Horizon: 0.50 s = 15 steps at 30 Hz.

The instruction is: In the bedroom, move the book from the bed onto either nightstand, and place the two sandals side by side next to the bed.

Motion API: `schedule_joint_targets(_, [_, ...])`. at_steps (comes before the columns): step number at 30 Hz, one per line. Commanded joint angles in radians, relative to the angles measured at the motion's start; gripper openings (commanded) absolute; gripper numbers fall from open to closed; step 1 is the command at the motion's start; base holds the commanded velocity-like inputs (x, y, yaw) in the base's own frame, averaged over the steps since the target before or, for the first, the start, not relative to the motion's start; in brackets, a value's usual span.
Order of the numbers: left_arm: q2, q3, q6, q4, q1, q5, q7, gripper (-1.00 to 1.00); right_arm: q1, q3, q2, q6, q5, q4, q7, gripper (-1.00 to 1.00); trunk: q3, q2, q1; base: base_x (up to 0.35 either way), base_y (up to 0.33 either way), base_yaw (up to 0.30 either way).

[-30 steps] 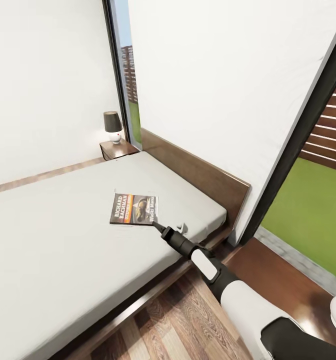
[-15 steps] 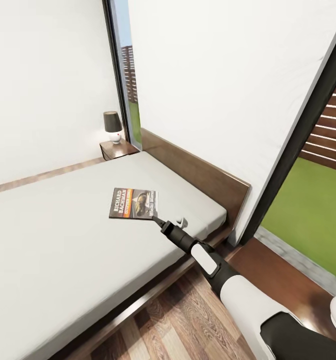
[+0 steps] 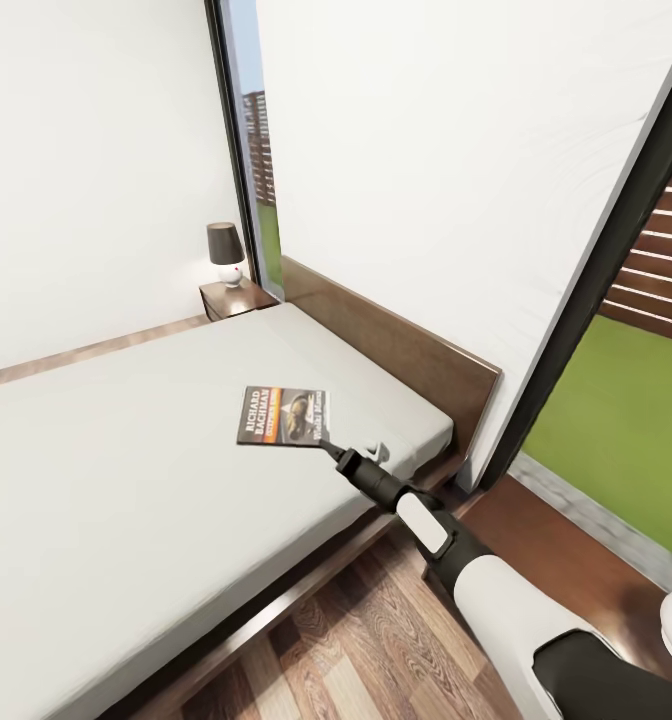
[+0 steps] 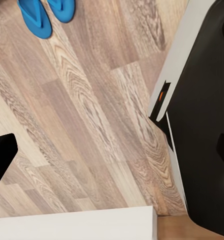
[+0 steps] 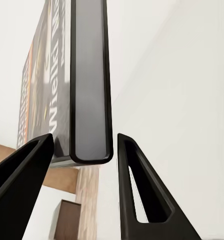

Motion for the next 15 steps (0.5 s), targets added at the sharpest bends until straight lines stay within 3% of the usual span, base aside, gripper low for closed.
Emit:
schedule_joint_targets(1, [-0.001, -0.008, 0.002, -0.001, -0.001, 0.010, -0.001, 1.00, 0.000, -0.004, -0.006, 0.012, -0.010, 0.000, 0.001, -1.00, -0.002, -0.002, 0.000, 0.000, 0.000, 0.000])
schedule_joint_targets(7, [-0.004, -0.008, 0.003, 0.000, -0.002, 0.011, 0.002, 1.00, 0.003, -0.017, -0.022, 0.042, -0.003, 0.002, -0.001, -1.00, -0.002, -0.002, 0.000, 0.000, 0.000, 0.000])
schedule_joint_targets(8, [-0.004, -0.008, 0.003, 0.000, -0.002, 0.011, 0.002, 1.00, 0.003, -0.017, -0.023, 0.123, -0.002, 0.002, -0.001, -1.00, -0.002, -0.002, 0.000, 0.000, 0.000, 0.000])
schedule_joint_targets(15, [-0.005, -0.009, 0.003, 0.000, -0.002, 0.011, 0.003, 1.00, 0.004, -0.017, -0.025, 0.129, 0.004, 0.002, 0.000, -1.00, -0.002, -0.002, 0.000, 0.000, 0.000, 0.000])
